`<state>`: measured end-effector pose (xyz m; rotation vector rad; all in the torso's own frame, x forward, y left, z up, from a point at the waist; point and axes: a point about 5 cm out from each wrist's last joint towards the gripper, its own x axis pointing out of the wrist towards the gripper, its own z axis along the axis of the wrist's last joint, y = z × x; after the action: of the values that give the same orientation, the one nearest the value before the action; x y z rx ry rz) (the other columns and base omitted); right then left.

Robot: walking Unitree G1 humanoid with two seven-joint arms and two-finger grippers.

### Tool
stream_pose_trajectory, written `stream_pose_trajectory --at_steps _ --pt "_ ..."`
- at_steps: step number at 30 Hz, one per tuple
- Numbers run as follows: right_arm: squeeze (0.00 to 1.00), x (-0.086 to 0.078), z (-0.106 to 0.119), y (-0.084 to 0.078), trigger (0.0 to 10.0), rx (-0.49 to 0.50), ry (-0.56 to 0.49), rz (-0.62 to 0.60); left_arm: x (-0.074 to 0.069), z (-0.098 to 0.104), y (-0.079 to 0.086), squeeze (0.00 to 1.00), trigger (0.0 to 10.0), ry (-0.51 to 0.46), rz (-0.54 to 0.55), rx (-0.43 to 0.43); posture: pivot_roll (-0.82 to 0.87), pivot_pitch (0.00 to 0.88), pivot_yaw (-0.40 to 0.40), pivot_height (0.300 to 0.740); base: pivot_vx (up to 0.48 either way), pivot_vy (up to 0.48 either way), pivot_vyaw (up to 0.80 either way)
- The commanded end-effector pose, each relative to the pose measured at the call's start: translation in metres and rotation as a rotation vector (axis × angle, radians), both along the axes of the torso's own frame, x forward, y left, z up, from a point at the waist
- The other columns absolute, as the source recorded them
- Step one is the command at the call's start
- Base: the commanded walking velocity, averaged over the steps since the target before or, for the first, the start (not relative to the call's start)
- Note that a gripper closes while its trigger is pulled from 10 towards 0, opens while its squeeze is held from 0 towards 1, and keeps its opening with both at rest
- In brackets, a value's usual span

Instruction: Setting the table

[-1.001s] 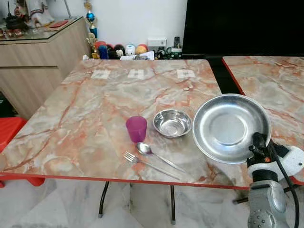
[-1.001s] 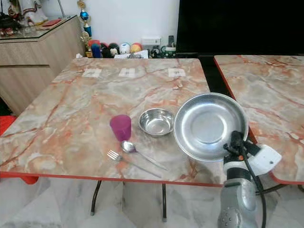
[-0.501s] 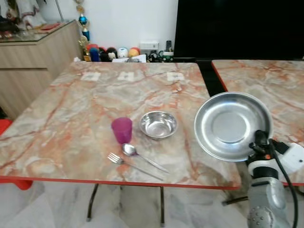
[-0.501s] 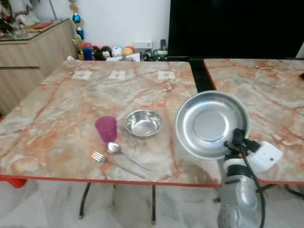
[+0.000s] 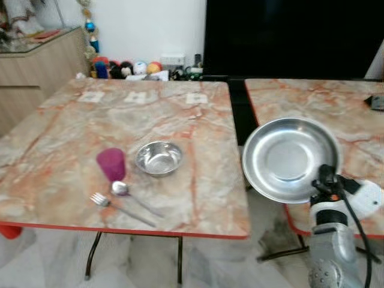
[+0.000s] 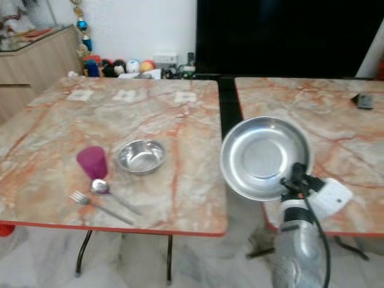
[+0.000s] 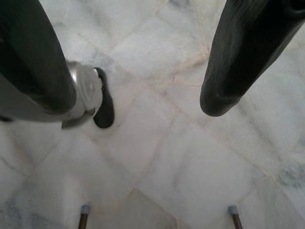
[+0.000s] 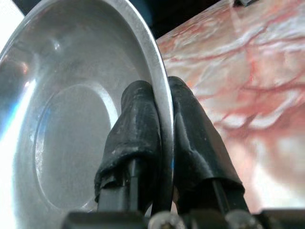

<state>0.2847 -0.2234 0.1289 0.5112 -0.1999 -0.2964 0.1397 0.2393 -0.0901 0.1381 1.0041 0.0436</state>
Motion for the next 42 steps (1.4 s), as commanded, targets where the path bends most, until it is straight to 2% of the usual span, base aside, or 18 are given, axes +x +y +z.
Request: stream_pose_trajectory --at_steps 1,12,20,26,30,35,38,39,42 --pt "0.0 -0.003 0.003 -0.009 10.0 -0.011 -0.012 -0.043 -0.002 -0.002 -0.002 0.0 10.0 0.015 -0.001 -0.007 -0.04 0.0 0.039 0.74 0.0 -0.424 0.0" --pt "0.0 -0.006 0.001 -0.02 10.0 -0.011 -0.006 -0.092 -0.006 -0.003 -0.005 0.0 10.0 0.022 -0.009 -0.011 -0.05 0.004 0.044 0.74 0.0 -0.422 0.0" --pt "0.0 -0.006 -0.001 -0.023 10.0 -0.018 0.011 -0.116 -0.01 -0.007 -0.015 0.0 10.0 0.022 -0.021 -0.02 -0.05 0.008 0.043 0.74 0.0 -0.423 0.0" --pt "0.0 -0.007 -0.004 -0.032 10.0 -0.014 0.027 -0.167 -0.008 -0.008 -0.021 0.0 10.0 0.021 -0.026 -0.022 -0.05 0.012 0.047 0.74 0.0 -0.417 0.0" --pt "0.0 -0.004 -0.006 -0.047 10.0 0.071 0.045 -0.271 -0.008 -0.009 -0.025 0.0 10.0 0.025 -0.025 -0.03 -0.05 0.015 0.048 0.74 0.0 0.0 0.0" --pt "0.0 -0.001 -0.006 -0.053 10.0 0.108 0.046 -0.312 -0.011 -0.009 -0.025 0.0 10.0 0.029 -0.024 -0.031 -0.05 0.015 0.049 0.74 0.0 0.0 0.0" --pt "0.0 0.001 -0.007 -0.058 10.0 0.149 0.052 -0.347 -0.015 -0.01 -0.022 0.0 10.0 0.035 -0.02 -0.029 -0.05 0.014 0.048 0.74 0.0 0.0 0.0" --pt "0.0 0.002 -0.012 -0.06 10.0 0.169 0.084 -0.353 -0.017 -0.01 -0.018 0.0 10.0 0.036 -0.016 -0.025 -0.05 0.015 0.047 0.74 0.0 0.0 0.0" --pt "0.0 0.005 -0.017 -0.059 10.0 0.192 0.106 -0.342 -0.014 -0.007 -0.011 0.0 10.0 0.032 -0.009 -0.02 -0.05 0.016 0.047 0.74 0.0 0.0 0.0"
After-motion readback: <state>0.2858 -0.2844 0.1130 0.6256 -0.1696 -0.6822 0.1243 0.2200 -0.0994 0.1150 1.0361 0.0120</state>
